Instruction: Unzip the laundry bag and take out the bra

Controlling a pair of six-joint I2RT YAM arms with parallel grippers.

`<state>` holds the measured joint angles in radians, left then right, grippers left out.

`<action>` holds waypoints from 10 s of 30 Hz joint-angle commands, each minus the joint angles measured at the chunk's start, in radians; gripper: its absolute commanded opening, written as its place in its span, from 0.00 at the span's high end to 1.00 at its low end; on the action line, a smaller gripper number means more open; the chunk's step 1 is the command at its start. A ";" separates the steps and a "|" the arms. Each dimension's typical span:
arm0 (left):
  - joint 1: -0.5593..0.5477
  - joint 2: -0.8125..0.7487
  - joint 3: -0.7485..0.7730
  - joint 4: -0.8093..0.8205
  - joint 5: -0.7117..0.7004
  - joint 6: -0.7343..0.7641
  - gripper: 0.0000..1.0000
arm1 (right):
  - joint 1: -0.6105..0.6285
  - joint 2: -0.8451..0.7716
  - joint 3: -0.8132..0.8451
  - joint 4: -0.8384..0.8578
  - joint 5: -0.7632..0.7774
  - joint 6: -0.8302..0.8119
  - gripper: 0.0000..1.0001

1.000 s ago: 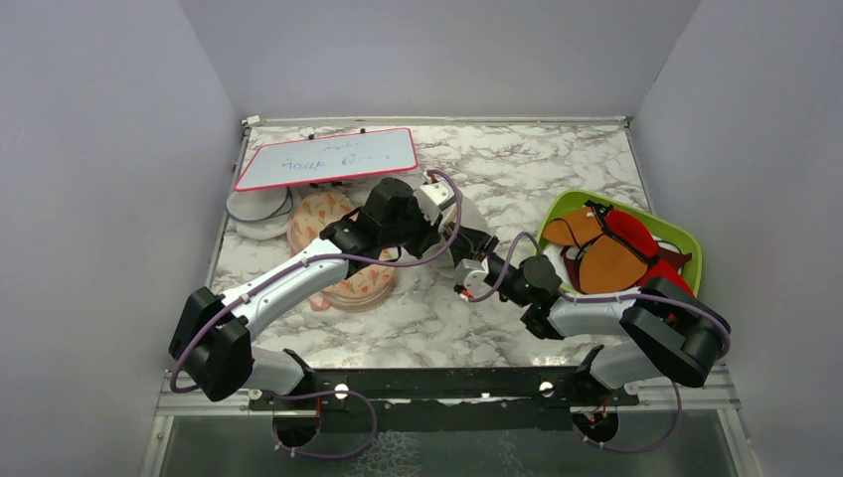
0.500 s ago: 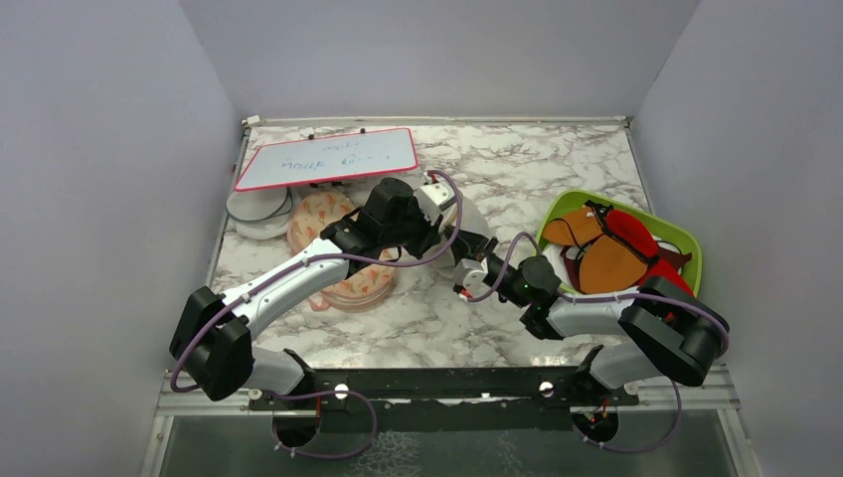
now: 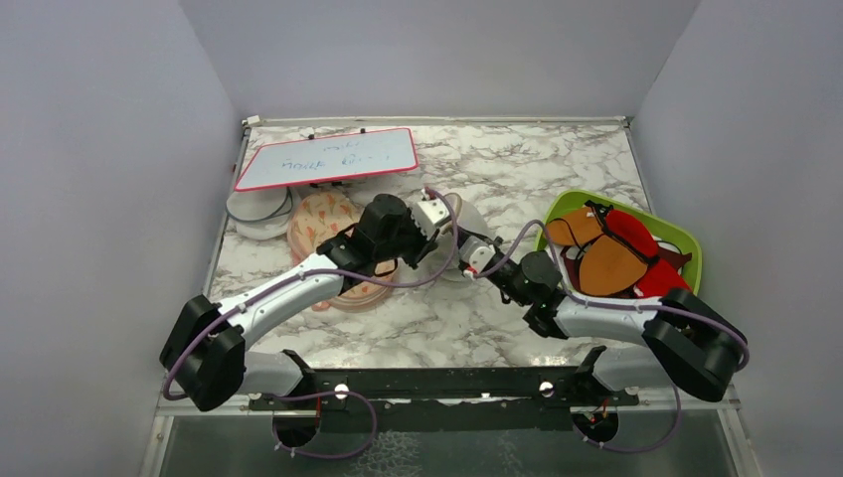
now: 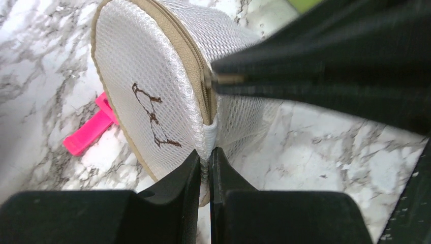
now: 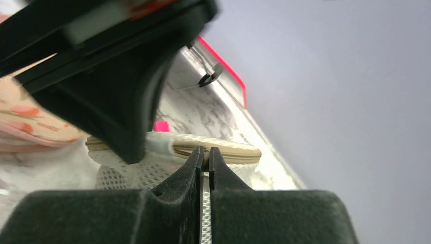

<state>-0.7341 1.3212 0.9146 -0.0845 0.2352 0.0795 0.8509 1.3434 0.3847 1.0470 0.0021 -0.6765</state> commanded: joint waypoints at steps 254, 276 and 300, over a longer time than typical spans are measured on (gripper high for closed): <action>-0.264 -0.292 -0.269 0.304 -0.467 0.310 1.00 | -0.234 -0.202 0.404 -0.915 -0.535 1.074 0.99; -0.271 -0.319 -0.273 0.314 -0.486 0.324 0.84 | -0.498 -0.130 0.341 -0.765 -0.892 1.169 0.99; -0.279 -0.318 -0.272 0.312 -0.510 0.325 0.80 | -0.303 -0.173 0.406 -0.846 -0.743 1.147 0.99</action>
<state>-1.0039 1.0283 0.6243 0.1993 -0.2554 0.4030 0.5461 1.2011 0.7845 0.1795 -0.7933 0.4671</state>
